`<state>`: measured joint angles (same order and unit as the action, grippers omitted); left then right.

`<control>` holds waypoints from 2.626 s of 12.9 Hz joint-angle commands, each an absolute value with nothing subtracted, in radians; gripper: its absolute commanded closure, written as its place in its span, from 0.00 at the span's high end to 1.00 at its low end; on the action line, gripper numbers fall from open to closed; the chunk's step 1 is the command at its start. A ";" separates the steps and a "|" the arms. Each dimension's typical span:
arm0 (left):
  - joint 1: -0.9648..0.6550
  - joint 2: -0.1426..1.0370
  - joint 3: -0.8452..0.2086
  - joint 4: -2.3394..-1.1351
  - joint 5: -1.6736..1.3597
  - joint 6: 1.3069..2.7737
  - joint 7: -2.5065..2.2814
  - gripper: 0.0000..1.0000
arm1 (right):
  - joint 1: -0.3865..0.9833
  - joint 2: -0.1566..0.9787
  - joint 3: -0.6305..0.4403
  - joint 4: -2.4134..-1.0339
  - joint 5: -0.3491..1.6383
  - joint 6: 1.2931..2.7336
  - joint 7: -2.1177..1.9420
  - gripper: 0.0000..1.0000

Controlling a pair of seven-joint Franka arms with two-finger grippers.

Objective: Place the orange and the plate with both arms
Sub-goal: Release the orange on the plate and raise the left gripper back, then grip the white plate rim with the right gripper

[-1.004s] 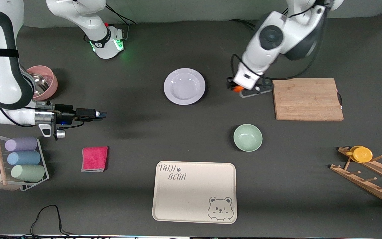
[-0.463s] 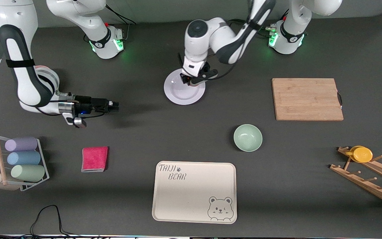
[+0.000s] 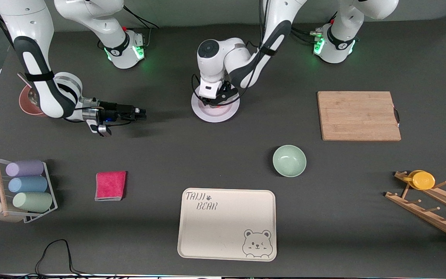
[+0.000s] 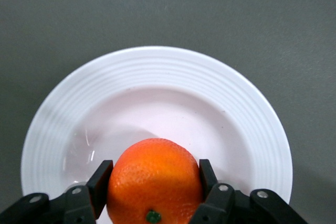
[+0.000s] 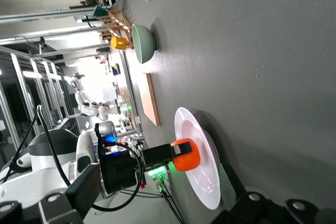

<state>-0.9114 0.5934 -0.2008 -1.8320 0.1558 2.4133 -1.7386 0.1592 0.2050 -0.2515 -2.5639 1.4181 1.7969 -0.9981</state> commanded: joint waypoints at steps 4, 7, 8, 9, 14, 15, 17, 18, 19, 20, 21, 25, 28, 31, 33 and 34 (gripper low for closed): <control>-0.908 0.559 -0.170 -1.805 0.242 2.360 -1.732 1.00 | 0.227 0.181 -0.256 -2.675 1.555 1.878 -1.091 1.00; -0.804 0.416 -0.173 -1.807 0.230 2.191 -1.489 1.00 | 0.261 0.210 -0.256 -2.683 1.592 1.913 -1.121 1.00; -0.776 0.366 -0.173 -1.809 0.229 2.122 -1.404 1.00 | 0.303 0.234 -0.256 -2.683 1.636 1.916 -1.162 1.00; -0.738 0.315 -0.173 -1.809 0.229 2.064 -1.311 1.00 | 0.331 0.264 -0.256 -2.683 1.693 1.916 -1.198 1.00; -0.458 0.056 -0.166 -1.819 0.125 1.838 -0.809 1.00 | 0.472 0.331 -0.253 -2.684 1.873 1.914 -1.316 1.00; -0.380 0.026 -0.164 -1.807 0.115 1.794 -0.728 1.00 | 0.497 0.336 -0.253 -2.686 1.902 1.908 -1.342 1.00; -0.254 -0.035 -0.153 -1.799 0.109 1.715 -0.471 1.00 | 0.535 0.351 -0.252 -2.688 1.969 1.881 -1.423 1.00; -0.189 -0.058 -0.135 -1.799 0.109 1.709 -0.366 1.00 | 0.566 0.357 -0.252 -2.689 2.018 1.853 -1.440 1.00; -0.139 -0.078 -0.117 -1.801 0.109 1.707 -0.263 1.00 | 0.596 0.368 -0.252 -2.689 2.054 1.829 -1.451 1.00; -0.103 -0.089 -0.098 -1.799 0.109 1.700 -0.185 1.00 | 0.619 0.379 -0.252 -2.689 2.093 1.818 -1.486 1.00; -0.080 -0.097 -0.069 -1.798 0.101 1.697 -0.114 1.00 | 0.644 0.390 -0.252 -2.689 2.127 1.803 -1.512 1.00; -0.066 -0.133 0.044 -1.801 0.017 1.657 0.015 1.00 | 0.669 0.413 -0.250 -2.689 2.151 1.767 -1.581 1.00; -0.066 -0.155 0.044 -1.810 0.017 1.634 0.015 1.00 | 0.696 0.437 -0.249 -2.689 2.186 1.743 -1.660 1.00; -0.066 -0.175 0.044 -1.831 0.017 1.623 0.015 1.00 | 0.735 0.457 -0.249 -2.689 2.236 1.738 -1.675 1.00; -0.066 -0.181 0.046 -1.836 0.017 1.626 0.015 1.00 | 0.749 0.471 -0.249 -2.689 2.267 1.730 -1.693 1.00; -0.064 -0.181 0.046 -1.836 0.017 1.626 0.015 1.00 | 0.750 0.472 -0.249 -2.688 2.267 1.723 -1.694 1.00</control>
<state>-0.0625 -0.1454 0.0433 -1.8038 0.0238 1.6249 0.0035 0.7290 0.4449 -0.2451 -2.6888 2.2289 1.7505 -1.6538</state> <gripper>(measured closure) 0.000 0.000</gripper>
